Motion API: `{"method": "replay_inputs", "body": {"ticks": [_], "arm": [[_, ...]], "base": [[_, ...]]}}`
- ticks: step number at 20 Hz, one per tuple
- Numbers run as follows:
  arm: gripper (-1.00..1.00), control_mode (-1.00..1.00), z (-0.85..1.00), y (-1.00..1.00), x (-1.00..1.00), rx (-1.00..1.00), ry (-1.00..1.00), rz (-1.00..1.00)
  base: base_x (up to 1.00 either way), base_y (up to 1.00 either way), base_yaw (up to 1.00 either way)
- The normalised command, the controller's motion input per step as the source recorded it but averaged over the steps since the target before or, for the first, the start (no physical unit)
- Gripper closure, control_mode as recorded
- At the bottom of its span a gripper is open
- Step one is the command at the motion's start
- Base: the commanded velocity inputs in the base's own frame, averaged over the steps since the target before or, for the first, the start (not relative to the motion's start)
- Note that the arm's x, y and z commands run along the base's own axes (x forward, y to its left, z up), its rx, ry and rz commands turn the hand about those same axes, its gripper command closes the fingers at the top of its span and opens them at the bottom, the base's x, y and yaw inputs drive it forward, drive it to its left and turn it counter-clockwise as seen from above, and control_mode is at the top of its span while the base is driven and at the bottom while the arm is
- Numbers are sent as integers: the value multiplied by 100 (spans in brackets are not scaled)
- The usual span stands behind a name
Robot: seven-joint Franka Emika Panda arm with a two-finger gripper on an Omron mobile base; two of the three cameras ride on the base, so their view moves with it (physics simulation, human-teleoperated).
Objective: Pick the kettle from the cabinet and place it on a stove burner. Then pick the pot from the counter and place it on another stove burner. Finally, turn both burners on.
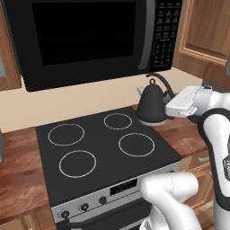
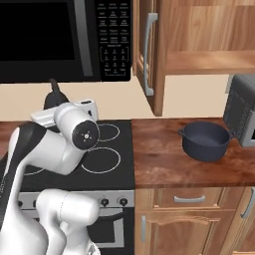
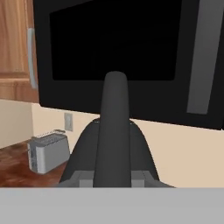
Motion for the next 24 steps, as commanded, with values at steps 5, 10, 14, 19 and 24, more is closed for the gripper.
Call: {"method": "replay_inputs", "body": {"ticks": [5, 10, 14, 19, 24], "arm": [[100, -100, -10, 0, 15, 0, 0, 0], [100, -100, -18, 0, 10, 0, -3, 4], [100, -100, -14, 1, 28, 0, -2, 2], [100, -100, -18, 0, 30, 0, 0, 0], [100, -100, -21, 0, 22, 0, 0, 2]], "base": [[0, 0, 0], [0, 0, 0], [0, 0, 0], [0, 0, 0], [0, 0, 0]]}}
